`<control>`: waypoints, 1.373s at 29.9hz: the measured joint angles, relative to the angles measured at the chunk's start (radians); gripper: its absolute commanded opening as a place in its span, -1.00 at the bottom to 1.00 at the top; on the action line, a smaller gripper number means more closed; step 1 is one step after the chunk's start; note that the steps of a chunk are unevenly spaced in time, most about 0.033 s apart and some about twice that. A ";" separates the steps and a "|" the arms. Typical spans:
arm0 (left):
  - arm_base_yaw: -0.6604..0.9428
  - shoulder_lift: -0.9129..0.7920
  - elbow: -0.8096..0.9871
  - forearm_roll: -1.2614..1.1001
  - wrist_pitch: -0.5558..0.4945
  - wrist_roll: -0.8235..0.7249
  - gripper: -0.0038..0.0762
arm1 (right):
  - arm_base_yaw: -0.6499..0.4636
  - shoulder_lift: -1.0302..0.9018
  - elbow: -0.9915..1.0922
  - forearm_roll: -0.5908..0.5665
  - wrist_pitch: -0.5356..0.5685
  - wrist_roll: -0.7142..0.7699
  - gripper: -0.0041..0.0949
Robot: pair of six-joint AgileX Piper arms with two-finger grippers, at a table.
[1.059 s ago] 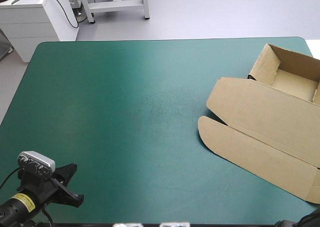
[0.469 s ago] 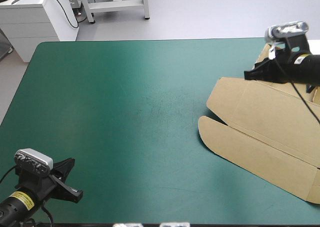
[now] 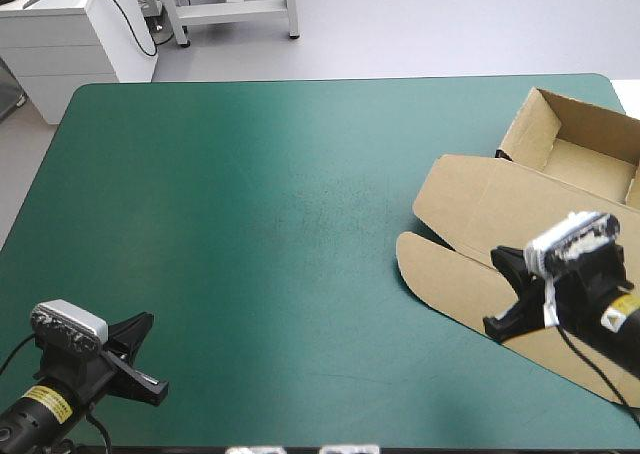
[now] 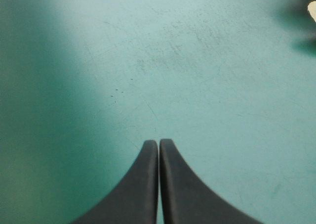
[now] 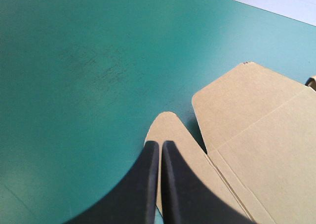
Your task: Fold the box
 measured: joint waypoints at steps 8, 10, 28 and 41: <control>0.000 -0.139 0.074 -0.001 -0.017 0.000 -0.92 | 0.000 -0.326 0.254 -0.068 -0.092 0.033 -0.92; 0.000 -0.171 0.079 -0.001 -0.026 0.000 -0.92 | 0.000 -0.392 0.307 -0.103 -0.114 0.071 -0.92; 0.000 -0.212 0.096 -0.004 0.029 0.014 -0.92 | 0.000 -0.681 0.537 -0.360 -0.166 0.363 -0.92; 0.000 -0.212 0.105 -0.004 0.029 0.031 -0.92 | 0.000 -0.681 0.541 -0.389 -0.166 0.412 -0.92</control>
